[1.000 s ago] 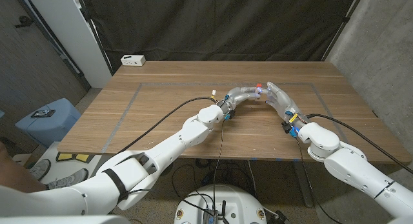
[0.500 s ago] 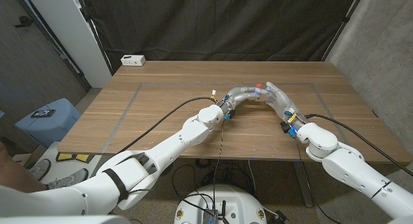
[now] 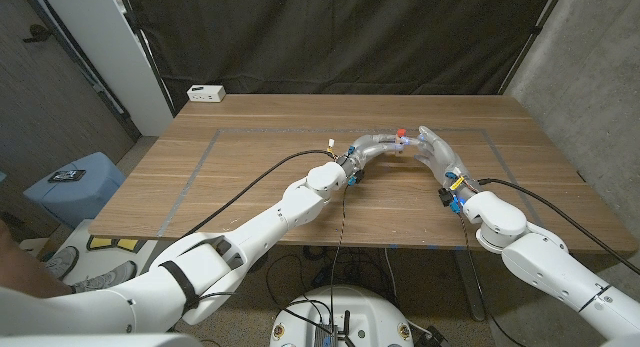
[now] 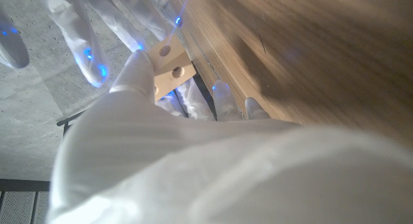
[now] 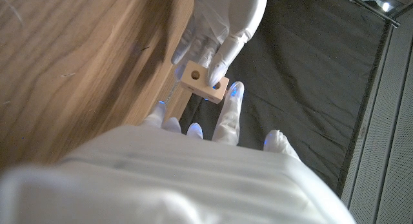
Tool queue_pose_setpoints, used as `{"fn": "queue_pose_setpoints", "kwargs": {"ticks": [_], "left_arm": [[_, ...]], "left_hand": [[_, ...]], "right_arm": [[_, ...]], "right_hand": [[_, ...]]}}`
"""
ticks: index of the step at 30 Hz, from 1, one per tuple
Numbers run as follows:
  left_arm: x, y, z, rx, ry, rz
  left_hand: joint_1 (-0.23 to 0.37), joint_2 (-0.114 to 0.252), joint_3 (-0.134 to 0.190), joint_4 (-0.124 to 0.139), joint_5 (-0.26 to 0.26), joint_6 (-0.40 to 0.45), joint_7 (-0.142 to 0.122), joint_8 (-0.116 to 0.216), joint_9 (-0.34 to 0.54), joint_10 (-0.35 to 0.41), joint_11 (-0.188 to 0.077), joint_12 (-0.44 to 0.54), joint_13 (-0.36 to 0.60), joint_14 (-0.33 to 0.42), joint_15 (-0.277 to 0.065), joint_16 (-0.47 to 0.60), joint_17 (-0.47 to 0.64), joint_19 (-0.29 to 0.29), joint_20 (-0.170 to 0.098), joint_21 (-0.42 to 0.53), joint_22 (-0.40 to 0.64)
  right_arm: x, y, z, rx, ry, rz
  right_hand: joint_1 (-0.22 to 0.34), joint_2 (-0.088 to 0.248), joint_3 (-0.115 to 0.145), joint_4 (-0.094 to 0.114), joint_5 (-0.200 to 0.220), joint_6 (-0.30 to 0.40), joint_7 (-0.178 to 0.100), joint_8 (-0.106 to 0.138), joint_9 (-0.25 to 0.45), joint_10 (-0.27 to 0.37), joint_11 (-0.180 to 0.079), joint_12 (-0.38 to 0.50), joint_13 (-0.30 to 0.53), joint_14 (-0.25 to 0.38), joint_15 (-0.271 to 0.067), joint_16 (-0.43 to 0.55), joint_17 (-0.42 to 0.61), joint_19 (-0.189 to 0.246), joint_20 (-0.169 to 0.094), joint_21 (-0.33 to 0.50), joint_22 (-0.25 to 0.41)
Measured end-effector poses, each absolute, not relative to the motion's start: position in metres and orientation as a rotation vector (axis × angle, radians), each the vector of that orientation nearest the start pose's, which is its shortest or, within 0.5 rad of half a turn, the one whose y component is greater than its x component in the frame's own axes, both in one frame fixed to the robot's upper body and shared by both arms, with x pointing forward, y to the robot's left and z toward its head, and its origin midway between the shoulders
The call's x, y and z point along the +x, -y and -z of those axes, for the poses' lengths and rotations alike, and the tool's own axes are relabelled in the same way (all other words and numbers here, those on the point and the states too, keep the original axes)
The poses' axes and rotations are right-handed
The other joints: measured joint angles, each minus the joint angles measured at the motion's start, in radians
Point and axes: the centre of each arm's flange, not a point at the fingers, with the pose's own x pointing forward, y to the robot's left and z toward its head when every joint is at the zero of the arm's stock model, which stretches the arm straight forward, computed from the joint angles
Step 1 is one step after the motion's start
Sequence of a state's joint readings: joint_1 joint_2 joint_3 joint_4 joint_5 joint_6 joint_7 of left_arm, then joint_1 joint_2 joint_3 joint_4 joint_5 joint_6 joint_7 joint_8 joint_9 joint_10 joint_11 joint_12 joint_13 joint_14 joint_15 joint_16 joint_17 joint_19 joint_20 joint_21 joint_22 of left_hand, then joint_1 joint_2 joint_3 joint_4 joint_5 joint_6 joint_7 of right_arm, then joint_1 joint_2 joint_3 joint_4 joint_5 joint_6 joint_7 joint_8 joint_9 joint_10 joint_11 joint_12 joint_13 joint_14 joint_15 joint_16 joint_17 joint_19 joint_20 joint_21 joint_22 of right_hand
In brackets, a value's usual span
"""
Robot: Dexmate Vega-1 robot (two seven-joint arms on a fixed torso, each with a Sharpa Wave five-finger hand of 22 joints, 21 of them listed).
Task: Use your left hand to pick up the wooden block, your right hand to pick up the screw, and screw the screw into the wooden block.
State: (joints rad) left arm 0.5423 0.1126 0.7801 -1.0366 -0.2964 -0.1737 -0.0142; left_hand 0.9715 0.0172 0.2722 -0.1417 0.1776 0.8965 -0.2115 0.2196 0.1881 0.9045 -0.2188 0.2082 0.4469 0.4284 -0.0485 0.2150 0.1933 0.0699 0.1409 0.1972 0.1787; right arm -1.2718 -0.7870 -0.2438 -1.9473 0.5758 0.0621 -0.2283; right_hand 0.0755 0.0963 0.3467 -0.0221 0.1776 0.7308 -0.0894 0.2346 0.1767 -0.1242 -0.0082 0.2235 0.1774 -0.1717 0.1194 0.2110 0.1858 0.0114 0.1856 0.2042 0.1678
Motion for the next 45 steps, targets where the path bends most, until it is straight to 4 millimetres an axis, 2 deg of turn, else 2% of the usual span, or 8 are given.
{"fn": "queue_pose_setpoints", "kwargs": {"ticks": [4, 9, 16, 34, 45], "left_arm": [[0.667, 0.015, 0.027, 0.303, 0.511, 0.578], [0.666, 0.016, 0.026, 0.305, 0.514, 0.58], [0.666, 0.016, 0.026, 0.311, 0.511, 0.579], [0.663, 0.015, 0.028, 0.317, 0.514, 0.577], [0.662, 0.015, 0.028, 0.321, 0.515, 0.575]], "left_hand": [[-0.003, 0.003, 0.001, 0.003, 0.0, 0.0, 0.0, -0.001, 0.0, 0.0, 0.0, 0.0, 0.0, 0.0, 0.0, 0.0, 0.0, 0.0, 0.0, 0.0, 0.0], [-0.012, -0.001, 0.001, 0.003, 0.0, 0.0, 0.0, -0.002, 0.0, 0.0, 0.0, 0.0, -0.001, 0.0, 0.0, 0.0, 0.0, 0.0, 0.0, 0.0, 0.0], [-0.012, -0.001, 0.001, 0.003, 0.0, 0.0, 0.0, -0.006, 0.0, 0.0, 0.0, 0.0, -0.005, 0.0, 0.0, 0.0, 0.0, 0.0, 0.0, 0.0, 0.0], [-0.02, 0.004, 0.0, 0.003, -0.001, -0.001, 0.001, -0.017, 0.0, -0.01, -0.001, 0.004, -0.008, 0.0, 0.0, 0.0, 0.0, 0.0, 0.0, 0.0, 0.0], [-0.016, 0.007, 0.0, 0.002, -0.001, -0.001, 0.001, -0.019, 0.0, -0.012, 0.001, 0.004, -0.009, 0.0, 0.0, 0.0, 0.0, 0.0, 0.0, 0.0, 0.0]], "right_arm": [[0.529, 0.277, 0.061, -0.15, 0.515, -0.168], [0.528, 0.279, 0.06, -0.148, 0.519, -0.158], [0.531, 0.282, 0.061, -0.147, 0.517, -0.149], [0.537, 0.289, 0.054, -0.164, 0.529, -0.149], [0.542, 0.291, 0.05, -0.173, 0.529, -0.15]], "right_hand": [[0.0, 0.0, 0.003, -0.003, 0.0, -0.007, -0.006, -0.013, 0.0, 0.008, -0.002, 0.0, 0.0, 0.0, 0.0, 0.0, 0.0, 0.003, 0.004, 0.0, 0.0], [0.0, 0.0, 0.001, -0.01, 0.0, -0.055, -0.008, -0.039, 0.0, 0.008, -0.002, -0.005, 0.0, 0.0, 0.0, 0.0, 0.0, 0.003, 0.004, 0.0, 0.0], [0.0, 0.0, 0.001, -0.01, 0.0, -0.109, -0.025, -0.061, 0.0, -0.009, 0.006, -0.018, 0.0, 0.0, 0.008, -0.005, 0.003, 0.003, 0.004, -0.008, 0.0], [0.0, 0.0, -0.003, -0.005, 0.0, -0.183, -0.036, -0.069, 0.0, -0.039, 0.008, -0.032, 0.0, -0.004, 0.012, -0.012, 0.007, -0.015, 0.022, -0.016, 0.0], [-0.007, 0.004, -0.007, -0.001, 0.0, -0.253, -0.038, -0.069, -0.005, -0.045, 0.007, -0.039, 0.002, 0.0, 0.018, -0.012, 0.007, -0.026, 0.022, -0.02, 0.0]]}}
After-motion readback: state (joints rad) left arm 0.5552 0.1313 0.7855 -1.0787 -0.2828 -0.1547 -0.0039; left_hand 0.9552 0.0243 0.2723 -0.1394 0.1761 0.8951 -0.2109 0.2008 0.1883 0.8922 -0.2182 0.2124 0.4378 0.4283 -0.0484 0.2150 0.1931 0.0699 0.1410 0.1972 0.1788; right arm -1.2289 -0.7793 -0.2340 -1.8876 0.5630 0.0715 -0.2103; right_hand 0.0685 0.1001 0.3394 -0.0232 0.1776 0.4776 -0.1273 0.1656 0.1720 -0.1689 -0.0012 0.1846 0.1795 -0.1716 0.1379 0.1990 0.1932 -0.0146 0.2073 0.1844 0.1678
